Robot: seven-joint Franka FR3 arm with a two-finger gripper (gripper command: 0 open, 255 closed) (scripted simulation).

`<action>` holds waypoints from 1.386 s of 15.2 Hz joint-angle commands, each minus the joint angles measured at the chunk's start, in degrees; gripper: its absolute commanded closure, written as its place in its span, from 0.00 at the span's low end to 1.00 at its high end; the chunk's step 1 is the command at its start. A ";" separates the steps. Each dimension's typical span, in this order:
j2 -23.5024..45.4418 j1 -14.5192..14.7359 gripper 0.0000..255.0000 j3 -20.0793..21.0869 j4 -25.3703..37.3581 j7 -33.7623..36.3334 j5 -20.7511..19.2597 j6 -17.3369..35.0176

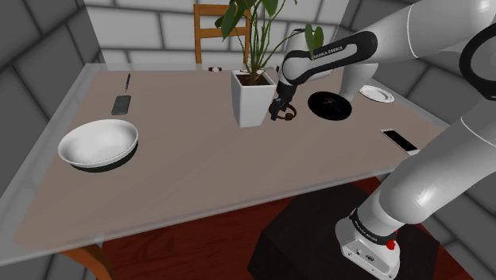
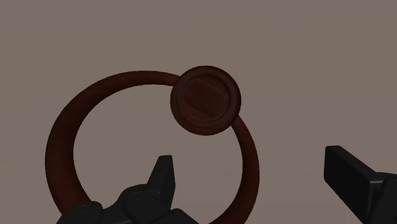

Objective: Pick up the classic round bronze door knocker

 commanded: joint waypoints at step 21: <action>-2.30 -0.05 1.00 0.21 2.62 0.19 -0.09 -4.88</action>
